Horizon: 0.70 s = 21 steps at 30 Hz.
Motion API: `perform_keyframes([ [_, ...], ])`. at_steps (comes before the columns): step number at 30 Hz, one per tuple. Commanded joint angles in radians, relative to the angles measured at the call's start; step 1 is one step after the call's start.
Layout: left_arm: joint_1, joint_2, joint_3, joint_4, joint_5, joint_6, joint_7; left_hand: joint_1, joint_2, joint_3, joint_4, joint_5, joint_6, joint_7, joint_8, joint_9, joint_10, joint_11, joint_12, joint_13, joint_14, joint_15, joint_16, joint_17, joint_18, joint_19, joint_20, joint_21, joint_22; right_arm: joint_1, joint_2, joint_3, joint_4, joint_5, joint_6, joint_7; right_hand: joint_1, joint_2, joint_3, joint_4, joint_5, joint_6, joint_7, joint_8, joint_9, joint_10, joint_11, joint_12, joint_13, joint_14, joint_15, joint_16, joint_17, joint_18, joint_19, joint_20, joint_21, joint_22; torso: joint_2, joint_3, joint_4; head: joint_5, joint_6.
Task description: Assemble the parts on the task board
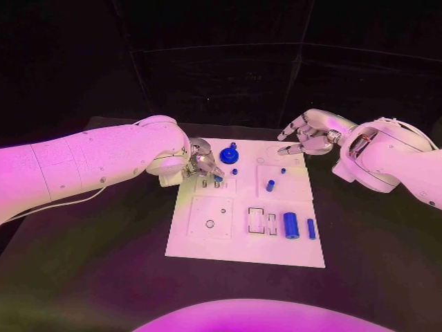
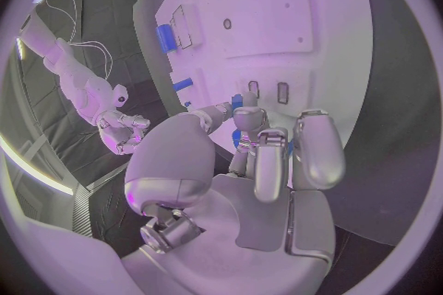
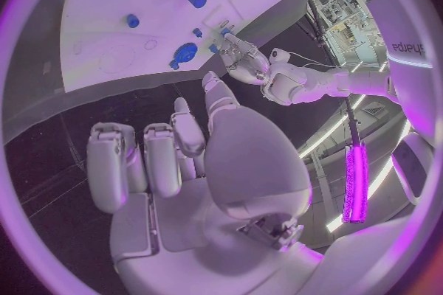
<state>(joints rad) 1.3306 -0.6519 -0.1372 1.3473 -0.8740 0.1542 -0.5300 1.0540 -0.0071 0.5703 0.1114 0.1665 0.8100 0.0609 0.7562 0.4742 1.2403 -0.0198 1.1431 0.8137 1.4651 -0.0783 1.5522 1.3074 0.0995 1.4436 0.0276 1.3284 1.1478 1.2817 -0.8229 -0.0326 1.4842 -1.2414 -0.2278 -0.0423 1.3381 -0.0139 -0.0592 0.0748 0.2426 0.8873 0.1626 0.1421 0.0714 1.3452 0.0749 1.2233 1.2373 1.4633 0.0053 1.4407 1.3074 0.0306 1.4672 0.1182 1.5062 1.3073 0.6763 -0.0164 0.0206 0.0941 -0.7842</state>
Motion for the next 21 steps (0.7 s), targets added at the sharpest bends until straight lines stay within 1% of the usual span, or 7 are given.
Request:
perform_keyframes([
  [1,0.0,-0.011,-0.006,0.01,0.007,-0.057,0.011,-0.009,0.0,0.172,-0.168,0.005,0.008,-0.002,0.004,0.001,0.008,0.002,0.006,0.002,0.099,-0.002,0.005,0.231,-0.018,0.002,0.001,0.003,0.001,0.002,-0.001,0.001,-0.002,-0.002,-0.006,-0.002,0.001,0.006,-0.005,0.003,0.006,0.007,-0.002,0.003,0.001,0.002,-0.002,0.006,0.001,0.06,-0.007,-0.006,0.05,0.003,0.006,-0.009,-0.005,0.126,0.0,-0.001,-0.0004,0.001,0.0],
  [2,0.0,-0.013,-0.007,0.011,0.007,-0.058,0.011,-0.009,0.0,0.172,-0.168,0.005,0.008,-0.002,0.004,0.001,0.008,0.002,0.006,0.002,0.099,-0.002,0.005,0.231,-0.018,0.002,0.001,0.003,0.001,0.002,-0.001,0.001,-0.003,-0.002,-0.007,-0.002,0.001,0.007,-0.006,0.003,0.006,0.007,-0.002,0.004,0.001,0.002,-0.002,0.006,0.0,0.06,-0.008,-0.006,0.05,0.003,0.006,-0.009,-0.006,0.125,-0.001,-0.0005,0.0,0.002,0.0],
  [6,-0.005,-0.021,-0.014,0.018,-0.005,-0.064,0.006,-0.01,-0.001,0.174,-0.169,0.006,0.009,-0.002,0.004,0.001,0.008,0.002,0.006,0.001,0.099,-0.002,0.005,0.23,-0.019,0.003,0.001,0.004,0.002,0.002,-0.001,0.001,-0.006,-0.001,-0.02,0.0,0.001,0.007,-0.006,0.003,0.006,0.007,-0.002,0.004,0.001,0.002,-0.002,0.006,0.0,0.06,-0.008,-0.006,0.05,0.003,0.006,-0.009,-0.006,0.125,0.0,-0.0007,-0.0008,0.003,0.0],
  [7,-0.006,-0.023,-0.015,0.019,-0.009,-0.064,0.005,-0.01,-0.001,0.174,-0.169,0.006,0.009,-0.002,0.004,0.001,0.008,0.002,0.006,0.001,0.099,-0.002,0.005,0.23,-0.019,0.003,0.001,0.004,0.002,0.002,-0.001,0.001,-0.007,0.0,-0.028,0.001,0.001,0.007,-0.006,0.003,0.006,0.007,-0.002,0.004,0.001,0.001,-0.002,0.004,-0.001,0.06,-0.008,-0.008,0.046,0.004,0.003,-0.009,-0.007,0.122,0.0,-0.0017,-0.0017,0.004,-0.001],
  [9,-0.009,-0.024,-0.017,0.02,-0.014,-0.065,0.004,-0.01,-0.001,0.174,-0.169,0.007,0.009,-0.002,0.004,0.001,0.008,0.001,0.006,0.001,0.099,-0.002,0.005,0.231,-0.019,0.003,0.001,0.004,0.004,0.002,-0.001,0.001,-0.01,0.008,-0.043,0.006,0.003,0.01,-0.009,0.006,0.011,0.007,-0.002,0.005,0.0,-0.016,-0.003,-0.021,-0.024,0.05,-0.008,-0.033,0.01,0.012,-0.021,-0.01,-0.026,0.087,0.0,-0.0026,-0.0017,0.003,-0.001],
  [16,-0.014,-0.022,-0.019,0.022,-0.027,-0.068,0.001,-0.01,-0.001,0.174,-0.169,0.007,0.009,-0.002,0.004,0.001,0.008,0.001,0.006,0.001,0.099,-0.002,0.005,0.231,-0.019,0.003,0.001,0.004,0.004,0.002,0.0,0.001,-0.019,0.057,-0.098,0.027,0.016,0.021,-0.021,0.011,0.019,0.004,-0.004,0.011,-0.001,-0.06,-0.005,-0.088,-0.085,0.028,-0.011,-0.098,-0.069,0.032,-0.079,-0.013,-0.077,0.001,0.001,-0.0027,-0.0031,0.004,0.001],
  [21,-0.014,-0.02,-0.02,0.021,-0.033,-0.065,-0.001,-0.01,-0.002,0.175,-0.17,0.007,0.009,-0.002,0.004,0.001,0.008,0.001,0.006,0.001,0.099,-0.002,0.005,0.232,-0.019,0.003,0.001,0.004,0.004,0.002,0.002,0.001,-0.022,0.068,-0.107,0.03,0.019,0.023,-0.024,0.013,0.02,0.004,-0.004,0.012,-0.002,-0.066,-0.006,-0.099,-0.095,0.026,-0.012,-0.107,-0.078,0.034,-0.084,-0.014,-0.084,-0.008,0.002,-0.0028,-0.0034,0.004,-0.001],
])
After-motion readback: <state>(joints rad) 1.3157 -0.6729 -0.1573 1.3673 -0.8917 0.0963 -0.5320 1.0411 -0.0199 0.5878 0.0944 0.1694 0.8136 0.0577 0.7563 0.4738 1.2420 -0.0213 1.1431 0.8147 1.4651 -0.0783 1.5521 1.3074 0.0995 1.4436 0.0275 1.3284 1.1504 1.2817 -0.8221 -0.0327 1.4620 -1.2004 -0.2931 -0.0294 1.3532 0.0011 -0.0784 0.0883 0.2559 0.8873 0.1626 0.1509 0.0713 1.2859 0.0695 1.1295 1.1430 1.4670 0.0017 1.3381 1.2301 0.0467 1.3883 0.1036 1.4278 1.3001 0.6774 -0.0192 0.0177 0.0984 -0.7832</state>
